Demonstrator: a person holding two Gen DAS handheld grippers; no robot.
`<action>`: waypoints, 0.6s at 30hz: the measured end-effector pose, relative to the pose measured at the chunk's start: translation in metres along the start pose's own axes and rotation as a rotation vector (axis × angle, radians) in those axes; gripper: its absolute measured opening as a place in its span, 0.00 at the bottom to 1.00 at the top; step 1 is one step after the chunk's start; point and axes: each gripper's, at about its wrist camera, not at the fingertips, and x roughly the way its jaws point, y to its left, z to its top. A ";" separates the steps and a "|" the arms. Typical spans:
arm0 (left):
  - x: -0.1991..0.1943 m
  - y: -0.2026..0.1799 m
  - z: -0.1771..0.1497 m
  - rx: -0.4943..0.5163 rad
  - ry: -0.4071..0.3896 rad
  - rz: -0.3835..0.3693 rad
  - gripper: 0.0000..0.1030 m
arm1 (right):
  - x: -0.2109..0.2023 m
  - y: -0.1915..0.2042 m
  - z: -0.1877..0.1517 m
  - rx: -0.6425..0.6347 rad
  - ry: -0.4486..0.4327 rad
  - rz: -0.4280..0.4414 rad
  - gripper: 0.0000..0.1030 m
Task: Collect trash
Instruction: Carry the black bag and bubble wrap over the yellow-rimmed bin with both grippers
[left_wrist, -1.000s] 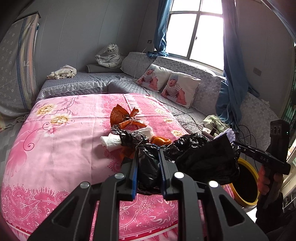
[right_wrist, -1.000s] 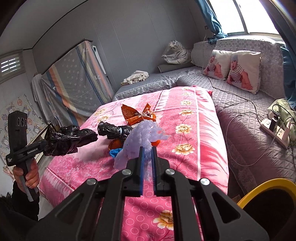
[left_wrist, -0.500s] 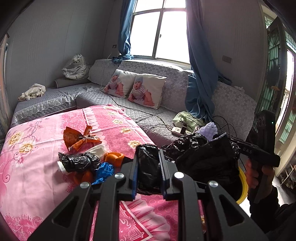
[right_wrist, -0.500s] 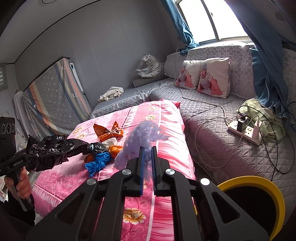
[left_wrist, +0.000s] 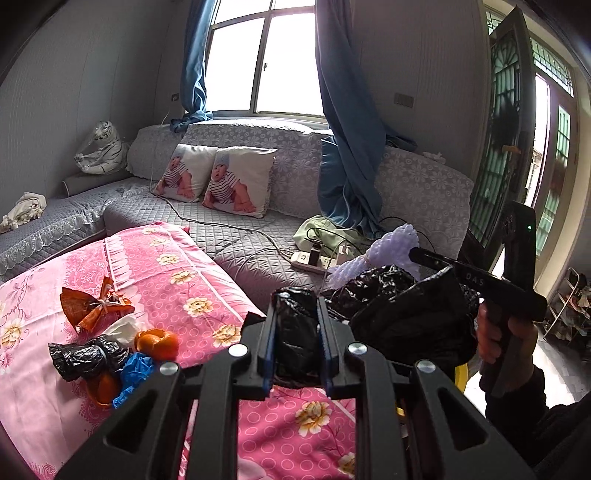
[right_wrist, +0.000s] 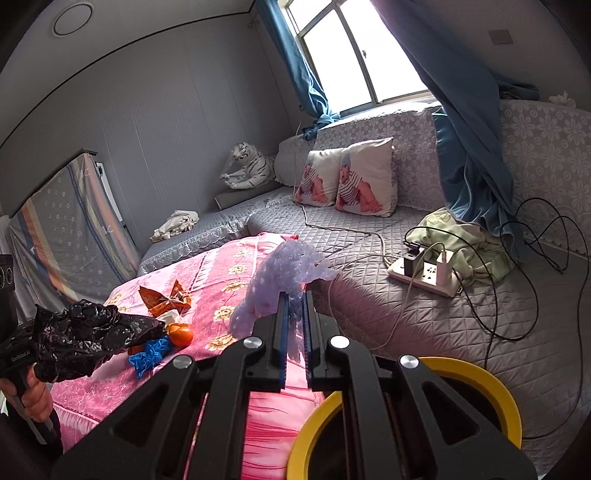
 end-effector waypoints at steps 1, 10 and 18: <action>0.003 -0.005 0.001 0.010 0.002 -0.009 0.17 | -0.003 -0.004 0.000 0.006 -0.005 -0.010 0.06; 0.032 -0.042 0.009 0.079 0.029 -0.083 0.17 | -0.021 -0.036 -0.002 0.036 -0.037 -0.098 0.06; 0.057 -0.069 0.013 0.129 0.058 -0.136 0.17 | -0.037 -0.060 -0.005 0.068 -0.071 -0.176 0.06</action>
